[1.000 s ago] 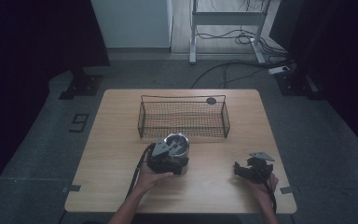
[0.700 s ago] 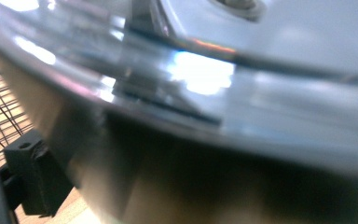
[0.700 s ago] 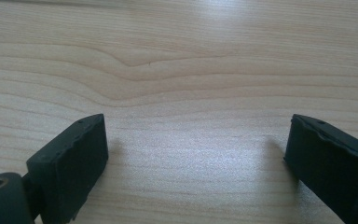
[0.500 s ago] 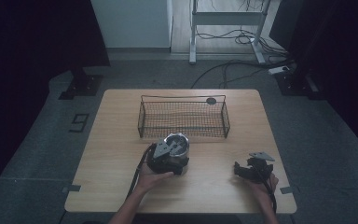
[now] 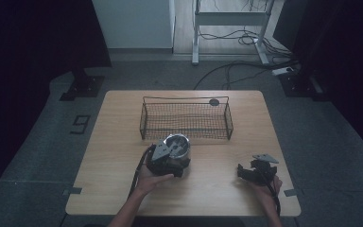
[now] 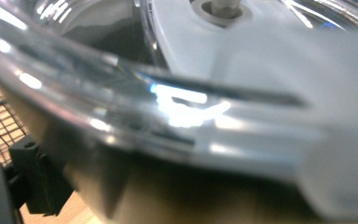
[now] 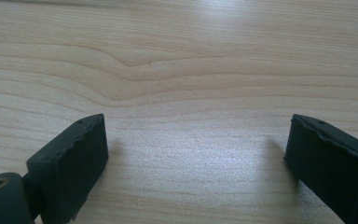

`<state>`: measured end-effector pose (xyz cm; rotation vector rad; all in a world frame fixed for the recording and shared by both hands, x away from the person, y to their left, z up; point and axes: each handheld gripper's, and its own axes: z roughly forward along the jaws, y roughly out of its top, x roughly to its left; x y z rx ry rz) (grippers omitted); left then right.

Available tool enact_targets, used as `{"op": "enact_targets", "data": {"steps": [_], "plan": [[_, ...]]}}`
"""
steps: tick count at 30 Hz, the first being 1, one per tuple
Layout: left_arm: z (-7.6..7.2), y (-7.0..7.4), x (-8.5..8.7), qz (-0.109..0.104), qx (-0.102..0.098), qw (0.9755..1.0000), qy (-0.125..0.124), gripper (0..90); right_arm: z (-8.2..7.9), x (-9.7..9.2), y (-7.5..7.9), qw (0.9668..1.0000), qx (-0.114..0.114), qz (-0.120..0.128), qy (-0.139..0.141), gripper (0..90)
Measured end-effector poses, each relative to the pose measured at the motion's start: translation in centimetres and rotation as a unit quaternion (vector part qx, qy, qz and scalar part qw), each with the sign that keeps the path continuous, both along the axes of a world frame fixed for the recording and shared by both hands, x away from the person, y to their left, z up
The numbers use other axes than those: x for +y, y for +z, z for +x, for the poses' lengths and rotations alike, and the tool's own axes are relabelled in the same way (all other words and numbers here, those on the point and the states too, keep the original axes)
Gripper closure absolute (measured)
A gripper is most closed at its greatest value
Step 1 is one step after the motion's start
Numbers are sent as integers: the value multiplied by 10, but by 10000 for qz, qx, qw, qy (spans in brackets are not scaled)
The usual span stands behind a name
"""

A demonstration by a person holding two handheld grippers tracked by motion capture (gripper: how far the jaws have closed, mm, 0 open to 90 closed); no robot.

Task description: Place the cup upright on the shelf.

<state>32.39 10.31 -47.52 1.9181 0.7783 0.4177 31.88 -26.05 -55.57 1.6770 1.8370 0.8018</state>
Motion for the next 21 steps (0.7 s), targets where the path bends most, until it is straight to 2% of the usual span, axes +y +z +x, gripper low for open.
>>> {"op": "enact_targets", "data": {"steps": [6, 14, 18, 21], "plan": [[-1, 9, 5, -88, -12, 10000, 18, 36, 0, 0, 0, 10000, -1, -1, 0, 55], [0, 19, 7, -101, -49, 9999, 54, 37, 0, 0, 0, 10000, 0, -2, 0, 55], [2, 26, 10, -220, -54, 9997, 86, 37, 0, 0, 0, 10000, -1, 0, 0, 55], [3, 29, 12, -219, -74, 9997, 110, 37, 0, 0, 0, 10000, -3, 2, -5, 55]]}}
